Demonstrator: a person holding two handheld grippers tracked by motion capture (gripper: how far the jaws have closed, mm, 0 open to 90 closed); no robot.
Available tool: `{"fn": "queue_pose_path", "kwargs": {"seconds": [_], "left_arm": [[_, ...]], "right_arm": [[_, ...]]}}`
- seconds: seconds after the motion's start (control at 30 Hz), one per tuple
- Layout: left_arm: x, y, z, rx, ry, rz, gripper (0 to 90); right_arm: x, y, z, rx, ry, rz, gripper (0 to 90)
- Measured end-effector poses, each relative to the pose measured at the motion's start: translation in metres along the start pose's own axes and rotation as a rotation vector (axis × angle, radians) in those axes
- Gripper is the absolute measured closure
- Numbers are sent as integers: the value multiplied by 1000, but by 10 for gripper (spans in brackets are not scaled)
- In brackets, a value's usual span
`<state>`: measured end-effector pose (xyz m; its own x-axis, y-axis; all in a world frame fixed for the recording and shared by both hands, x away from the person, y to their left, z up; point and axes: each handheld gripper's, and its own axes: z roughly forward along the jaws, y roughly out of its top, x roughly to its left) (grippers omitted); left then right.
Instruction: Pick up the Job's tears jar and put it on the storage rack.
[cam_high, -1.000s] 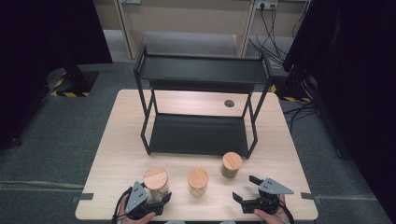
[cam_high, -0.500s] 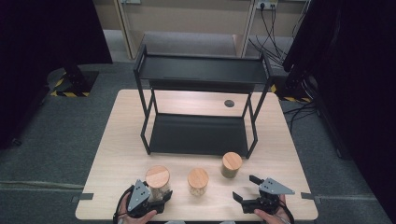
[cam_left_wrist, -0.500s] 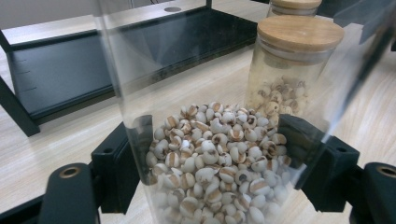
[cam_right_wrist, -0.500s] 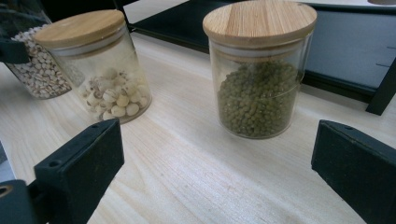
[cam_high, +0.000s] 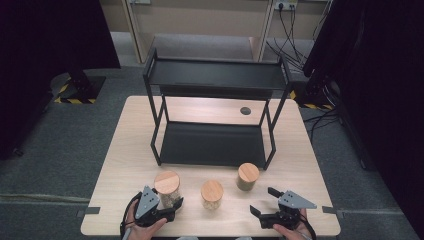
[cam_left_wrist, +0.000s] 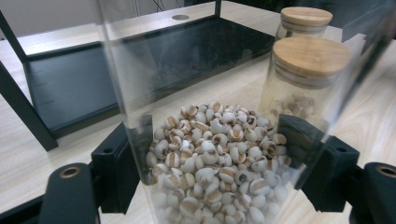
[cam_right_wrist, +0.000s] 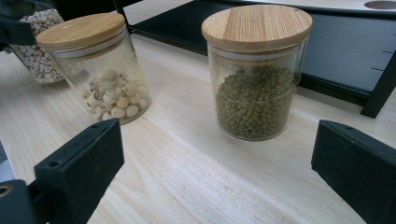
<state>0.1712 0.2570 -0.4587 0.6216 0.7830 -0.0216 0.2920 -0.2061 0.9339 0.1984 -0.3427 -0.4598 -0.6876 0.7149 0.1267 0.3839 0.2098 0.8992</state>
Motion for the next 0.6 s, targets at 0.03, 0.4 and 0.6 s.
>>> {"fn": "queue_pose_path", "kwargs": {"seconds": [0.03,0.4,0.6], "left_arm": [[1,1,1,2,0,-2,253],[6,9,7,8,7,-8,253],[9,15,13,9,8,-12,253]], "right_arm": [[0,0,0,1,0,1,28],[0,0,1,-1,3,4,28],[0,0,0,-1,1,6,28]]}}
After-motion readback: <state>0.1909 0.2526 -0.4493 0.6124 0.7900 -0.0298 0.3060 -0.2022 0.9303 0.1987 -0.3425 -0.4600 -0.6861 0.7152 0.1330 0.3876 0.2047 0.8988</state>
